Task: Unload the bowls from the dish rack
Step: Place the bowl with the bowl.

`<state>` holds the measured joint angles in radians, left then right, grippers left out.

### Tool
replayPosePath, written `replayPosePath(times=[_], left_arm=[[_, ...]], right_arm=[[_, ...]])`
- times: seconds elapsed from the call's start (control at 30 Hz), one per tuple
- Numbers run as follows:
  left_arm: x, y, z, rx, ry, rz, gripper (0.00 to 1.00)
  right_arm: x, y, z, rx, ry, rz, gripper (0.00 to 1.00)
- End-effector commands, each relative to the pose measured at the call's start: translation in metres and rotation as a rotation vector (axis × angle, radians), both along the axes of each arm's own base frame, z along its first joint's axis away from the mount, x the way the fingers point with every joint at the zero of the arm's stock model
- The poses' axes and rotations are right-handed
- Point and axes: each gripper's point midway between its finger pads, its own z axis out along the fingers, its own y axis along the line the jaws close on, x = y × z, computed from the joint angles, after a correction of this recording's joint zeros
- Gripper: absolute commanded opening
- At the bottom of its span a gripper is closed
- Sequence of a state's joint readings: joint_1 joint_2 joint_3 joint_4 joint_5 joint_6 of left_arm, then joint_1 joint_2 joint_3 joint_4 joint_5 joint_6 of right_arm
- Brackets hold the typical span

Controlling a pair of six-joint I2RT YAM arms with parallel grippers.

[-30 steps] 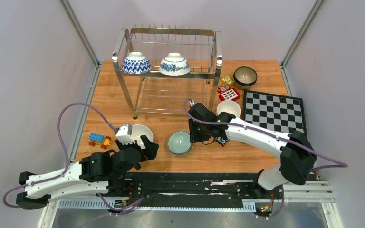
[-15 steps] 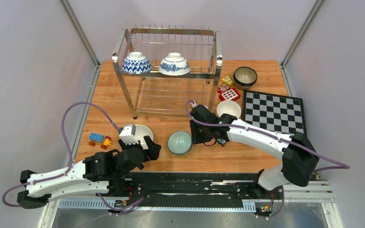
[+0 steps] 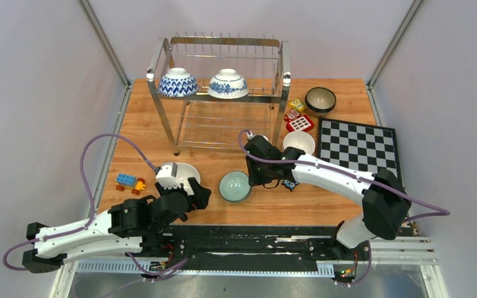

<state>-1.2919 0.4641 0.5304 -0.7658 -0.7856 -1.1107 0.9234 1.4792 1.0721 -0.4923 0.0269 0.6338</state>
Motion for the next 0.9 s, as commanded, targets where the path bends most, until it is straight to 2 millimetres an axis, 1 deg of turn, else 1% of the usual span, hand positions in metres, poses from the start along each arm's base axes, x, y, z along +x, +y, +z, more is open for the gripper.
replayPosePath(times=[0.0, 0.23, 0.5, 0.73, 0.87], left_arm=[[0.0, -0.001, -0.004, -0.002, 0.003, 0.001, 1.0], [-0.001, -0.001, -0.007, -0.01, 0.005, 0.0, 1.0], [-0.001, -0.005, -0.008, -0.008, 0.004, -0.01, 1.0], [-0.001, -0.004, -0.01, -0.006, 0.009, -0.008, 1.0], [-0.001, -0.004, -0.01, -0.007, 0.011, -0.008, 1.0]], right_arm=[[-0.002, 0.004, -0.004, -0.02, 0.008, 0.023, 0.26], [-0.003, 0.001, -0.013, -0.042, 0.02, 0.02, 0.18], [-0.005, 0.001, -0.018, -0.047, 0.035, 0.02, 0.17], [-0.007, 0.0, -0.026, -0.062, 0.05, 0.024, 0.15], [-0.007, 0.001, -0.024, -0.052, 0.047, 0.023, 0.15]])
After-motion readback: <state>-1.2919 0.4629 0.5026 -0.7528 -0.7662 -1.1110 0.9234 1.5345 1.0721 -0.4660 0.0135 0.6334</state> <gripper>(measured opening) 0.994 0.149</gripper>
